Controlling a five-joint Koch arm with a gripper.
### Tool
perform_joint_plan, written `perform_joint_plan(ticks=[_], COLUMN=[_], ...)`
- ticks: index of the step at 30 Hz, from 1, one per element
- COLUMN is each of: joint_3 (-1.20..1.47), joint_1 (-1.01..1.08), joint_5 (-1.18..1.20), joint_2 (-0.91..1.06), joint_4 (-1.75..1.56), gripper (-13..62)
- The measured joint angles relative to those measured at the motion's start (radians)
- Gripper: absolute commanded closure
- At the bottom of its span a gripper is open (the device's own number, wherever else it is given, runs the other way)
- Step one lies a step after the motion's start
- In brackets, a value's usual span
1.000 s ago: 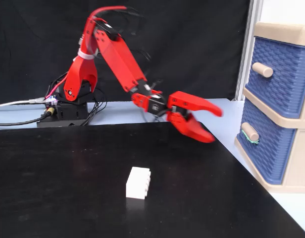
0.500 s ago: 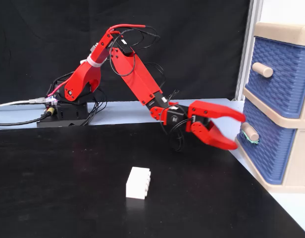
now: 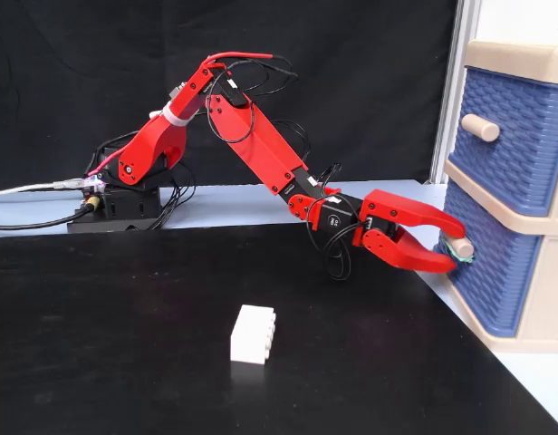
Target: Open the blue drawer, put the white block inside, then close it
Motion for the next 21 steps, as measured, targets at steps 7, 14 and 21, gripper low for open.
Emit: perform_joint_plan(ticks=[7,14,21], joint_3=[-0.005,0.364,0.773], joint_1=[0.0,0.035,0.097], joint_5=[0.0,-0.008,-0.014], joint_2=[0.006,0.244,0.583], joint_4=[0.049,0.078,0.107], gripper=[52.6,57.6,57.4])
